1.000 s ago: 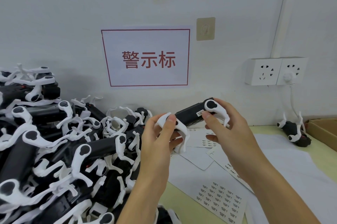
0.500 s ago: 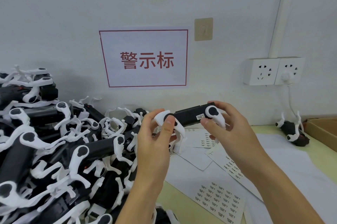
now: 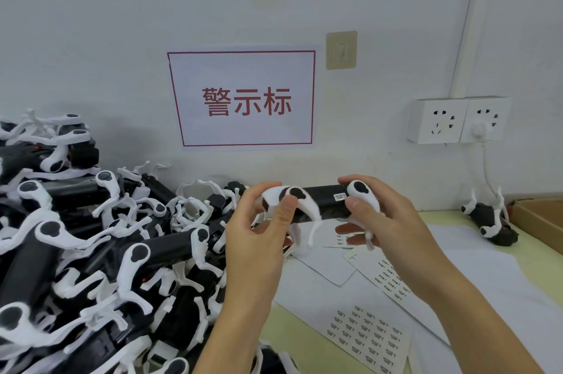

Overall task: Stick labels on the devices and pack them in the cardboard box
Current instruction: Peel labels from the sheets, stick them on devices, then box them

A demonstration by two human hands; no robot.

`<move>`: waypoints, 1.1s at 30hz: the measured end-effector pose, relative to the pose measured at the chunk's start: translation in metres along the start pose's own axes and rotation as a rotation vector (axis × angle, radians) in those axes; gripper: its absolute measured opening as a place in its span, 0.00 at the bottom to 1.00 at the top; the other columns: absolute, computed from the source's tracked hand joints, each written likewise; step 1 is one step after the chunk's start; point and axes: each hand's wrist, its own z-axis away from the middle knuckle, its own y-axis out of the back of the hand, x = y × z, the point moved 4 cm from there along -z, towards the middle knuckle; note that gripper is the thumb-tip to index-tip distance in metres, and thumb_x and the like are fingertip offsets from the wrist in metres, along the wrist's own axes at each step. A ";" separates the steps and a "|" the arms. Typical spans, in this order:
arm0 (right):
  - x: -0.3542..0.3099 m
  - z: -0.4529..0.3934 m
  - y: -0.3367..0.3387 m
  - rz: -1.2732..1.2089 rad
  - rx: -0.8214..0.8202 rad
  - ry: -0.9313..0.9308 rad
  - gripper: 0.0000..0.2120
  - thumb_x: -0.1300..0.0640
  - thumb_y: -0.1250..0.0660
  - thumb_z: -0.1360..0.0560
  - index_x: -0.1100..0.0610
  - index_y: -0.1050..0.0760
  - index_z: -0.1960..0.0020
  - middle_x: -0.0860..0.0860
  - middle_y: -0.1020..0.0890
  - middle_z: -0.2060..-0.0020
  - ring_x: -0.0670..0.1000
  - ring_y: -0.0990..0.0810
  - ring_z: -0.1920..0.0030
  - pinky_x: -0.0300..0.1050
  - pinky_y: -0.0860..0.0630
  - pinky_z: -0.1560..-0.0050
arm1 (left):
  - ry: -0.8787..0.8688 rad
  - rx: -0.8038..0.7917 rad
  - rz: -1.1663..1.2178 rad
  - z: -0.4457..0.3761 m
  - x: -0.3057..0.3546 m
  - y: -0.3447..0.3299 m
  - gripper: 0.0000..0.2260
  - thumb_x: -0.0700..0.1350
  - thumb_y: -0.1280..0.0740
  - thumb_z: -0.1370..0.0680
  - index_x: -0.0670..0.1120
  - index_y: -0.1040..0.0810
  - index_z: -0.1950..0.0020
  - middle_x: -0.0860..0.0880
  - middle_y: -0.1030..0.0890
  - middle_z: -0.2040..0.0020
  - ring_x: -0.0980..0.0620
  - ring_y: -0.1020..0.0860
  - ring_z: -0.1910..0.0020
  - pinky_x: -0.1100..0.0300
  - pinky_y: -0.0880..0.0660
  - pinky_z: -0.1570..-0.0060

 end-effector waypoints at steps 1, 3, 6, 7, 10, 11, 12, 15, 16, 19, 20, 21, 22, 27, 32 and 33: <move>0.003 -0.001 -0.001 -0.048 -0.002 -0.058 0.11 0.56 0.38 0.18 0.42 0.20 0.45 0.49 0.15 0.50 0.54 0.13 0.56 0.47 0.18 0.55 | -0.010 -0.011 -0.001 0.001 0.002 -0.001 0.18 0.61 0.29 0.31 0.56 0.19 0.44 0.43 0.17 0.49 0.41 0.18 0.55 0.49 0.19 0.54; 0.012 -0.002 -0.001 -0.166 -0.030 -0.181 0.12 0.58 0.40 0.17 0.48 0.19 0.44 0.54 0.14 0.49 0.60 0.14 0.55 0.51 0.19 0.53 | -0.036 -0.026 -0.004 0.002 0.006 -0.002 0.16 0.57 0.28 0.29 0.55 0.18 0.42 0.41 0.17 0.49 0.42 0.17 0.55 0.50 0.19 0.53; 0.021 -0.001 -0.002 -0.275 -0.106 -0.314 0.13 0.58 0.42 0.16 0.52 0.20 0.41 0.57 0.16 0.45 0.64 0.14 0.52 0.50 0.20 0.53 | -0.072 -0.039 -0.013 0.003 0.010 -0.004 0.15 0.52 0.27 0.29 0.54 0.18 0.42 0.45 0.15 0.53 0.45 0.16 0.56 0.53 0.18 0.52; 0.024 0.000 -0.002 -0.295 -0.130 -0.341 0.13 0.58 0.43 0.16 0.52 0.20 0.41 0.57 0.16 0.45 0.64 0.14 0.51 0.50 0.20 0.53 | -0.076 -0.041 -0.011 0.004 0.011 -0.004 0.15 0.51 0.26 0.29 0.54 0.18 0.44 0.45 0.15 0.54 0.45 0.16 0.56 0.53 0.18 0.54; 0.030 0.000 -0.003 -0.341 -0.175 -0.398 0.15 0.59 0.43 0.16 0.52 0.19 0.40 0.58 0.16 0.44 0.63 0.15 0.49 0.52 0.20 0.53 | -0.078 -0.055 -0.002 0.004 0.012 -0.006 0.14 0.52 0.25 0.32 0.56 0.16 0.47 0.47 0.14 0.53 0.45 0.16 0.54 0.55 0.18 0.55; 0.032 0.000 -0.003 -0.359 -0.188 -0.411 0.15 0.61 0.44 0.16 0.53 0.20 0.39 0.58 0.16 0.44 0.63 0.15 0.48 0.52 0.20 0.53 | -0.082 -0.058 0.001 0.004 0.013 -0.007 0.14 0.52 0.25 0.33 0.56 0.16 0.48 0.48 0.14 0.53 0.46 0.16 0.54 0.56 0.18 0.54; 0.033 0.000 -0.004 -0.379 -0.203 -0.421 0.16 0.62 0.45 0.17 0.53 0.21 0.38 0.58 0.16 0.44 0.64 0.15 0.48 0.52 0.20 0.54 | -0.089 -0.063 0.002 0.004 0.014 -0.008 0.14 0.52 0.24 0.33 0.57 0.16 0.48 0.48 0.14 0.52 0.46 0.16 0.55 0.56 0.18 0.55; 0.034 0.000 -0.005 -0.418 -0.236 -0.430 0.18 0.65 0.46 0.18 0.54 0.22 0.36 0.59 0.16 0.44 0.65 0.15 0.47 0.51 0.20 0.56 | -0.122 -0.085 -0.001 0.005 0.017 -0.010 0.13 0.51 0.24 0.33 0.58 0.16 0.49 0.49 0.14 0.53 0.45 0.17 0.56 0.57 0.18 0.56; 0.033 0.000 -0.005 -0.419 -0.237 -0.423 0.18 0.65 0.46 0.17 0.54 0.22 0.36 0.59 0.16 0.44 0.65 0.16 0.47 0.51 0.20 0.55 | -0.129 -0.090 -0.003 0.005 0.018 -0.010 0.13 0.51 0.24 0.33 0.59 0.16 0.49 0.50 0.15 0.53 0.46 0.17 0.56 0.57 0.18 0.57; 0.030 0.000 -0.003 -0.409 -0.204 -0.374 0.17 0.63 0.44 0.17 0.53 0.18 0.41 0.59 0.16 0.45 0.65 0.16 0.47 0.52 0.20 0.52 | -0.126 -0.087 -0.011 0.004 0.017 -0.009 0.13 0.51 0.25 0.33 0.60 0.16 0.49 0.50 0.14 0.53 0.49 0.17 0.56 0.58 0.18 0.55; 0.029 -0.001 -0.001 -0.407 -0.183 -0.351 0.16 0.63 0.44 0.17 0.53 0.18 0.42 0.59 0.16 0.45 0.65 0.16 0.47 0.52 0.19 0.52 | -0.115 -0.083 -0.016 0.004 0.016 -0.007 0.13 0.51 0.26 0.32 0.60 0.16 0.49 0.51 0.14 0.52 0.50 0.16 0.56 0.58 0.18 0.54; 0.027 -0.001 0.001 -0.407 -0.158 -0.326 0.15 0.63 0.43 0.17 0.53 0.18 0.43 0.59 0.16 0.45 0.65 0.17 0.46 0.51 0.19 0.53 | -0.104 -0.080 -0.022 0.003 0.014 -0.005 0.13 0.51 0.26 0.31 0.61 0.17 0.48 0.51 0.14 0.51 0.51 0.16 0.54 0.58 0.18 0.53; 0.026 -0.002 0.002 -0.406 -0.135 -0.301 0.14 0.63 0.42 0.18 0.54 0.18 0.42 0.59 0.16 0.44 0.65 0.17 0.46 0.51 0.19 0.54 | -0.092 -0.075 -0.028 0.002 0.012 -0.003 0.13 0.51 0.27 0.30 0.61 0.17 0.46 0.51 0.14 0.49 0.52 0.16 0.51 0.57 0.19 0.50; 0.021 -0.003 0.007 -0.347 -0.037 -0.211 0.12 0.65 0.36 0.21 0.53 0.19 0.43 0.57 0.16 0.47 0.60 0.16 0.51 0.51 0.20 0.53 | -0.034 0.039 -0.069 -0.003 0.005 0.008 0.14 0.52 0.27 0.27 0.67 0.19 0.44 0.54 0.18 0.46 0.51 0.17 0.48 0.53 0.19 0.48; 0.016 -0.003 0.005 -0.252 0.032 -0.121 0.13 0.65 0.32 0.23 0.47 0.18 0.49 0.51 0.15 0.47 0.56 0.14 0.52 0.48 0.19 0.53 | 0.076 -0.002 0.007 -0.004 0.002 0.007 0.12 0.44 0.35 0.18 0.61 0.18 0.45 0.53 0.16 0.47 0.53 0.17 0.48 0.55 0.20 0.48; 0.015 -0.003 0.005 -0.223 0.042 -0.096 0.14 0.64 0.32 0.23 0.45 0.18 0.49 0.50 0.16 0.47 0.56 0.15 0.52 0.50 0.19 0.51 | 0.106 -0.010 0.032 -0.004 0.001 0.006 0.09 0.46 0.34 0.19 0.59 0.18 0.45 0.53 0.16 0.48 0.53 0.17 0.48 0.55 0.20 0.48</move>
